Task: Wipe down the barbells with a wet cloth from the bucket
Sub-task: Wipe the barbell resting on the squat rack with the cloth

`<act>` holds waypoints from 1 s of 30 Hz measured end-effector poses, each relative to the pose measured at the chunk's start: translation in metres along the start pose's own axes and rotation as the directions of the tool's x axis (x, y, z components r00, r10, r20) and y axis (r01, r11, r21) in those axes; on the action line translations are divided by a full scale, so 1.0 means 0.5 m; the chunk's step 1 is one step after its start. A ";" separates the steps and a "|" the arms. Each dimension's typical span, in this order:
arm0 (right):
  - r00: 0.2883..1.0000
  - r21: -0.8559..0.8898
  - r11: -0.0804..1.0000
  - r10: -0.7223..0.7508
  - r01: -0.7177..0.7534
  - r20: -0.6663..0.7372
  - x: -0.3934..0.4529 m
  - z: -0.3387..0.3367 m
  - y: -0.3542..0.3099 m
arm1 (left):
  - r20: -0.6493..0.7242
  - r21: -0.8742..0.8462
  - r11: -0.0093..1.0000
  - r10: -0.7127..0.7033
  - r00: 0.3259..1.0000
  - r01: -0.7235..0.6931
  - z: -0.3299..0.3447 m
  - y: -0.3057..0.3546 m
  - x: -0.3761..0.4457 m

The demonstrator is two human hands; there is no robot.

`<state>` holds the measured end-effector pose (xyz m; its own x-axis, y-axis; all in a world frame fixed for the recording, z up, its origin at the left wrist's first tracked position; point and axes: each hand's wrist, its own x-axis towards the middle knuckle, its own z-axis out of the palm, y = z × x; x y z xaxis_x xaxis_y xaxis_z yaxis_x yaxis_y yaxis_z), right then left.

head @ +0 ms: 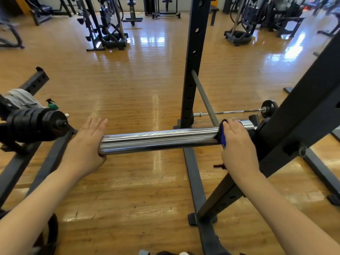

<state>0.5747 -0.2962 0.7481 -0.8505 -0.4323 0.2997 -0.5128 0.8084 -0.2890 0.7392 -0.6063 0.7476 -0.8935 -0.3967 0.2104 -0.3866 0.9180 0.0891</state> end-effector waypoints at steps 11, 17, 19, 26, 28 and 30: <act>0.993 0.128 0.991 -0.017 0.032 -0.114 0.030 -0.062 0.028 | 0.002 -0.048 0.997 0.058 0.998 -0.058 0.006 -0.007 0.000; 0.989 -0.067 0.988 -0.145 0.143 -0.039 0.047 -0.018 0.041 | -0.032 -0.051 0.997 0.055 0.998 -0.057 0.006 -0.007 -0.002; 0.991 -0.129 0.982 -0.136 0.137 0.019 0.025 -0.020 0.047 | -0.038 -0.037 0.999 0.037 0.999 -0.038 0.007 -0.004 -0.002; 0.983 -0.170 0.969 -0.173 0.181 0.056 0.001 -0.011 0.054 | -0.025 -0.001 0.999 0.039 0.999 -0.040 0.004 0.001 -0.004; 0.976 -0.141 0.966 -0.206 0.215 0.078 0.033 -0.029 0.047 | -0.023 0.013 0.998 0.061 0.998 -0.061 0.001 0.000 -0.001; 0.968 -0.121 0.968 -0.201 0.220 0.148 0.048 -0.041 0.045 | -0.021 0.054 0.996 0.075 0.997 -0.074 -0.002 -0.005 -0.002</act>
<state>0.5454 -0.2802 0.7675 -0.7375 -0.6406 0.2136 -0.6692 0.7358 -0.1041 0.7412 -0.6083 0.7481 -0.9149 -0.3266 0.2371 -0.3315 0.9433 0.0204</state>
